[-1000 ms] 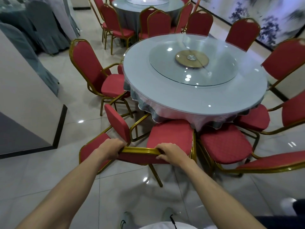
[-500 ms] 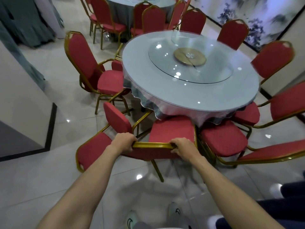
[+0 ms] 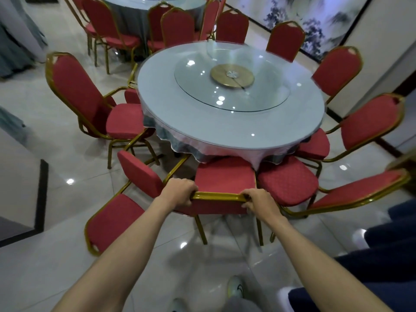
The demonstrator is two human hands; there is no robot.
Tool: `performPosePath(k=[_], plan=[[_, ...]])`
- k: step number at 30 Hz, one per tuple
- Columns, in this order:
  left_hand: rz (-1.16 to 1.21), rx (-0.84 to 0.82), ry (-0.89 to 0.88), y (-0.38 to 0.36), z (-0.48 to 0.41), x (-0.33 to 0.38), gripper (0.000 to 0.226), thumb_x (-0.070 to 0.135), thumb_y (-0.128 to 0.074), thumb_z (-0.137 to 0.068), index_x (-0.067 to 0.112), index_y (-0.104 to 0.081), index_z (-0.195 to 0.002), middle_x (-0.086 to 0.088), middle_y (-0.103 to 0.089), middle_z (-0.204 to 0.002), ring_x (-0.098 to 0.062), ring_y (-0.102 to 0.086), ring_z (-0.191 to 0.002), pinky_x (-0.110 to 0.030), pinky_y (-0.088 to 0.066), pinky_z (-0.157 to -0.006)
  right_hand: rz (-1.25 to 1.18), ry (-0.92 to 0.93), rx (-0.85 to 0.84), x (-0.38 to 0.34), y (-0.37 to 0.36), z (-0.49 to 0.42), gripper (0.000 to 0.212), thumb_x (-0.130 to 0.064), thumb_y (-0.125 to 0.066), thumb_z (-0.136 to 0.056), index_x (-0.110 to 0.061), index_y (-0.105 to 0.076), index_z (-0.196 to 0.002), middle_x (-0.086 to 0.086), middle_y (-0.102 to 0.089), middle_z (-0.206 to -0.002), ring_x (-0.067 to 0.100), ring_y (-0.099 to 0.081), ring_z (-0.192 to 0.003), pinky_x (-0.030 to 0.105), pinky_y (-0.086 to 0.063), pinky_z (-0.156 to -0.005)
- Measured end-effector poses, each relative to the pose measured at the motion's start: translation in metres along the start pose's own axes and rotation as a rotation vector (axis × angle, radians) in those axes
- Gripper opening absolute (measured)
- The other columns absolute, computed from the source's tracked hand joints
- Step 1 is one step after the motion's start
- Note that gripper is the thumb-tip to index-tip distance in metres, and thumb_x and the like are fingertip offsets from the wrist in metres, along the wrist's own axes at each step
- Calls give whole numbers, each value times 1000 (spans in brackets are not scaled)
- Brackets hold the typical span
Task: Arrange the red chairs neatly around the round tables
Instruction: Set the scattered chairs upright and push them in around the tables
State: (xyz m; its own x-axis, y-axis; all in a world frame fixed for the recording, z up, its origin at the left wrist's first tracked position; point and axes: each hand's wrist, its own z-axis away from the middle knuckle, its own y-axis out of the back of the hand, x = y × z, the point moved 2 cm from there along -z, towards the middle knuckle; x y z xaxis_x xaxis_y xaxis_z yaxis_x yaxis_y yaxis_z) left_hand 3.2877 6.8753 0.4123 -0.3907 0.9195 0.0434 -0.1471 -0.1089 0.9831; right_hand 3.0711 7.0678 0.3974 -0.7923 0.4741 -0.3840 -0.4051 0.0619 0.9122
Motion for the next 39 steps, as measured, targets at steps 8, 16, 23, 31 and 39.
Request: performPosePath(k=[8, 16, 23, 31, 39], plan=[[-12, -117, -36, 10, -27, 15, 13, 39, -67, -82, 27, -69, -86, 10, -67, -78, -13, -65, -72, -33, -59, -67, 78, 79, -84, 40, 16, -10, 38, -45, -83, -79, -41, -69, -113, -14, -76, -105, 8, -70, -98, 30, -54, -79], [-37, -195, -16, 13, -31, 17, 11, 37, -75, -86, 33, -69, -95, 15, -66, -86, -6, -65, -80, -29, -60, -75, -27, 295, -359, 42, 11, -29, 34, -22, -73, -93, -34, -63, -124, -11, -72, -105, 9, -68, -96, 29, -52, -87], [-136, -257, -115, 23, -56, 41, 14, 43, -68, -89, 30, -68, -95, 13, -62, -85, -11, -64, -79, -30, -58, -74, -36, 209, -371, 72, -13, -25, 26, -13, -62, -96, -26, -39, -98, 5, -63, -91, 27, -63, -83, 45, -53, -74], [-121, -297, -149, -11, -66, 70, 8, 33, -67, -82, 29, -66, -89, 11, -60, -78, -15, -63, -73, -32, -57, -68, -69, 119, -365, 112, -53, 12, 33, -8, -65, -92, -30, -41, -96, -12, -53, -84, 2, -53, -72, 20, -44, -62], [248, -269, -34, -21, -52, 60, 18, 29, -73, -80, 28, -67, -97, 10, -64, -93, -9, -61, -84, -34, -58, -74, -182, 62, -573, 119, -39, -13, 38, -26, -84, -82, -45, -59, -103, -14, -67, -107, 6, -66, -101, 29, -57, -93]])
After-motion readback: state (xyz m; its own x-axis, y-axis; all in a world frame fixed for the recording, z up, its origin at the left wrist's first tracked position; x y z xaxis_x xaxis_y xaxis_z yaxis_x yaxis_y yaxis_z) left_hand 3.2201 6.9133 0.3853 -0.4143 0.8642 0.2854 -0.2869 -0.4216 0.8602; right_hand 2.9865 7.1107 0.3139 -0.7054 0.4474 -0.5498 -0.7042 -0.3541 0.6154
